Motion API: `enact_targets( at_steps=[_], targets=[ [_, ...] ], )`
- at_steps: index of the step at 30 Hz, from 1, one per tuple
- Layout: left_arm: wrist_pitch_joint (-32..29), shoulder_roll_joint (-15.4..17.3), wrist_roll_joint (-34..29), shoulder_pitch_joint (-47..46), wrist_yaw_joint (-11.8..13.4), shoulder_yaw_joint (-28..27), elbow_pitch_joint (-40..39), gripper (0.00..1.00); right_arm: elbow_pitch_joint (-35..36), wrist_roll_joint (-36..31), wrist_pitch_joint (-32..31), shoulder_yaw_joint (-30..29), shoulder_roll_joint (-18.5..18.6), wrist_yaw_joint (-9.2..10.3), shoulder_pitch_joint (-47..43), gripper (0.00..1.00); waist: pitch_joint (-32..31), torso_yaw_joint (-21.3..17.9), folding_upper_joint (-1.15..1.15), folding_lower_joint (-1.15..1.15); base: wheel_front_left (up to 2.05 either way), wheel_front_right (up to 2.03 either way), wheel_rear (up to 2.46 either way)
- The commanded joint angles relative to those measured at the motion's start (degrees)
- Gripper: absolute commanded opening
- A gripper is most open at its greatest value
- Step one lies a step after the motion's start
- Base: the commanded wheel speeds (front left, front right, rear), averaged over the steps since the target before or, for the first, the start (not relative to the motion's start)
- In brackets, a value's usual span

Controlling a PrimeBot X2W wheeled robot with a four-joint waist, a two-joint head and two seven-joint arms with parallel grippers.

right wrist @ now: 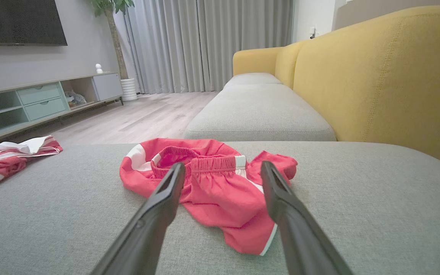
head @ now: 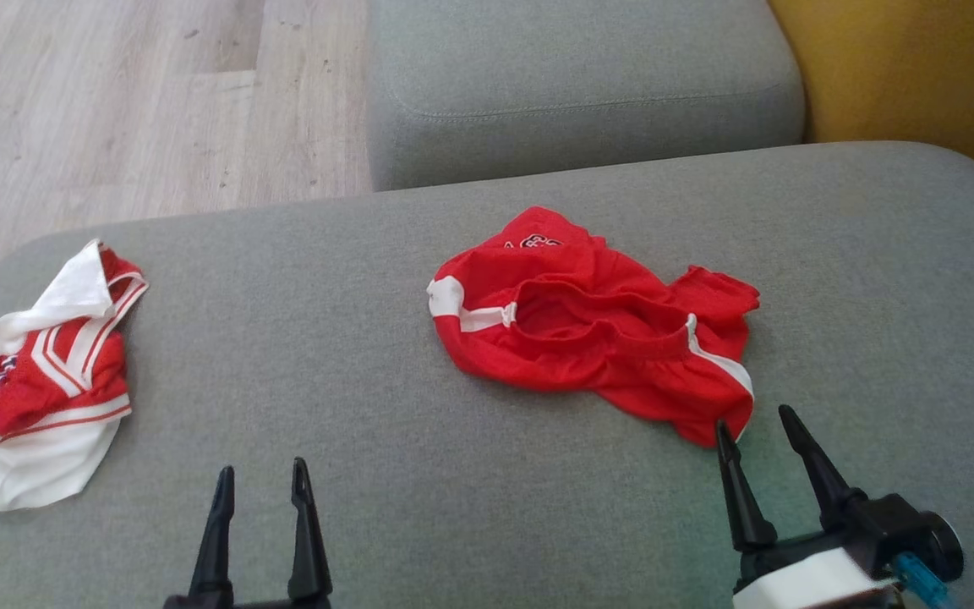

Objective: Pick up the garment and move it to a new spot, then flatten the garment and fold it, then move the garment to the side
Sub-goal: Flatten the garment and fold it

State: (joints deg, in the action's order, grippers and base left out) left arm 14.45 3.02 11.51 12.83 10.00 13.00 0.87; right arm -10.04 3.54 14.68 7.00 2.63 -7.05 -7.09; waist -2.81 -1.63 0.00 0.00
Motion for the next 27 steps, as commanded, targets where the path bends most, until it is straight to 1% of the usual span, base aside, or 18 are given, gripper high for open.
enact_targets(
  at_steps=[1,10,14,17,19,21,25,27],
  targets=[
    [0.54,-0.13,-0.62,-2.17,-0.24,-1.34,-1.74,1.00,1.55,0.21,0.32,1.12,0.25,-0.44,1.75,1.00,0.09,0.16,0.00,0.00,0.00,0.00,0.00],
    [0.54,-0.13,-1.50,-2.30,-0.67,-0.30,-1.32,1.00,1.21,0.06,0.32,1.36,0.25,-0.44,1.99,1.00,0.42,0.49,0.00,0.00,0.00,0.00,0.00],
    [0.54,-0.14,-1.43,-2.82,-1.15,0.73,-0.41,1.00,1.06,-0.40,0.32,1.78,0.25,-0.44,2.43,1.00,1.06,-0.76,0.00,0.00,0.00,0.00,0.00],
    [0.54,-0.14,1.21,-4.35,-2.88,2.29,1.44,1.00,1.20,-0.77,0.32,1.80,0.25,-0.44,2.78,1.00,1.86,-2.71,0.00,0.00,0.00,0.00,0.00],
    [0.54,-0.14,2.68,-6.39,-4.38,3.74,3.06,1.00,1.43,-0.94,0.32,2.08,0.25,-0.44,3.12,1.00,2.76,-4.67,0.00,0.00,0.00,0.00,0.00],
    [0.54,-0.14,5.40,-9.11,-5.94,5.96,5.80,1.00,1.63,-1.17,0.32,2.41,0.25,-0.44,3.56,1.00,3.89,-6.93,0.00,0.00,0.00,0.00,0.00],
    [0.40,-0.14,8.34,-18.77,-8.69,13.25,12.89,1.00,2.33,-1.33,0.32,2.53,0.25,-0.44,4.74,1.00,7.21,-11.22,0.00,0.00,0.00,0.00,0.00],
    [-2.02,-0.14,10.16,-24.90,-9.74,17.41,16.18,1.00,2.67,-1.21,0.32,2.38,0.25,-0.44,5.47,1.00,8.82,-13.05,0.00,0.00,0.00,0.00,0.00]
  ],
)
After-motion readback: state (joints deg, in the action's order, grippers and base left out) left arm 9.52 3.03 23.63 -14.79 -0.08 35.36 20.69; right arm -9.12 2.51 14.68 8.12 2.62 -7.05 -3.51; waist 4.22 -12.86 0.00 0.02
